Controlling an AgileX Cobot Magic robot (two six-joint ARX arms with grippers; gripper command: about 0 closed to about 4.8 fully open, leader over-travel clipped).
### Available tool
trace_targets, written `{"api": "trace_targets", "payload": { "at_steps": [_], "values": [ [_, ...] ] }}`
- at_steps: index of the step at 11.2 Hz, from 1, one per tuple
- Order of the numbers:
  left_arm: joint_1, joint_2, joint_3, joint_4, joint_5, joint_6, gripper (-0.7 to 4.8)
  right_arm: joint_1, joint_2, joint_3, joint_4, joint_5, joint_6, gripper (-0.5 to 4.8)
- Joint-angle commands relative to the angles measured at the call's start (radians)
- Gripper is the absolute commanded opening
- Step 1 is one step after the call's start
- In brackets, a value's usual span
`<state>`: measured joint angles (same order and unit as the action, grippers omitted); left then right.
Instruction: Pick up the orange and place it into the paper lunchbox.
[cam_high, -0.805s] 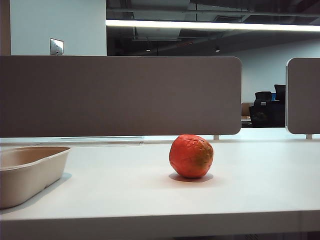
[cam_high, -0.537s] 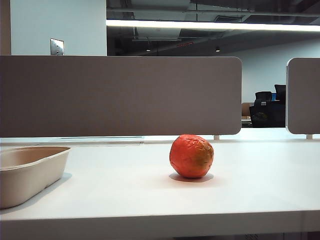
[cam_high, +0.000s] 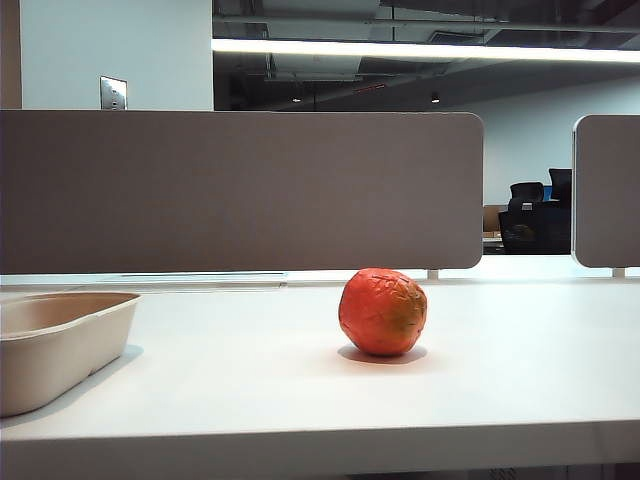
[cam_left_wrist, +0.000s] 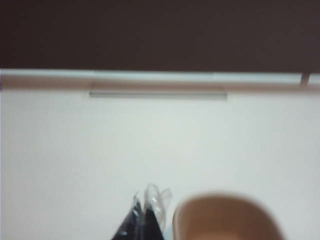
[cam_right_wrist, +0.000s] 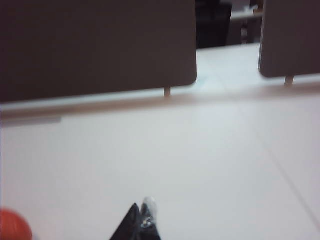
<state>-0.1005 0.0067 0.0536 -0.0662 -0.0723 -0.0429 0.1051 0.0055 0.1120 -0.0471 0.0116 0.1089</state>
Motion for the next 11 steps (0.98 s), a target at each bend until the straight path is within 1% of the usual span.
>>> {"api": "trace_targets", "payload": {
  "at_steps": [1,2,5,6,8,9,11],
  "values": [
    [0.002,0.0,0.09,-0.02,-0.048,-0.101,-0.06,0.001,0.015,0.093,-0.041,0.085,0.003,-0.01],
    [0.002,0.01,0.137,-0.05,-0.052,-0.111,-0.06,0.001,0.034,0.148,-0.069,0.106,0.003,-0.01],
    [0.002,0.055,0.231,-0.097,-0.042,-0.131,-0.05,0.002,0.096,0.242,-0.102,0.098,0.003,-0.01],
    [0.002,0.317,0.446,-0.187,0.091,-0.201,-0.06,0.007,0.371,0.483,-0.134,-0.048,-0.076,-0.01],
    [0.002,0.403,0.492,-0.188,0.14,-0.201,-0.06,0.007,0.445,0.533,-0.143,-0.099,-0.087,-0.02],
    [0.002,0.482,0.536,-0.193,0.158,-0.202,-0.06,0.008,0.523,0.582,-0.143,-0.157,-0.087,-0.01],
    [0.002,0.597,0.608,-0.215,0.163,-0.201,-0.06,0.021,0.608,0.644,-0.145,-0.222,-0.086,-0.01]
  ]
}}
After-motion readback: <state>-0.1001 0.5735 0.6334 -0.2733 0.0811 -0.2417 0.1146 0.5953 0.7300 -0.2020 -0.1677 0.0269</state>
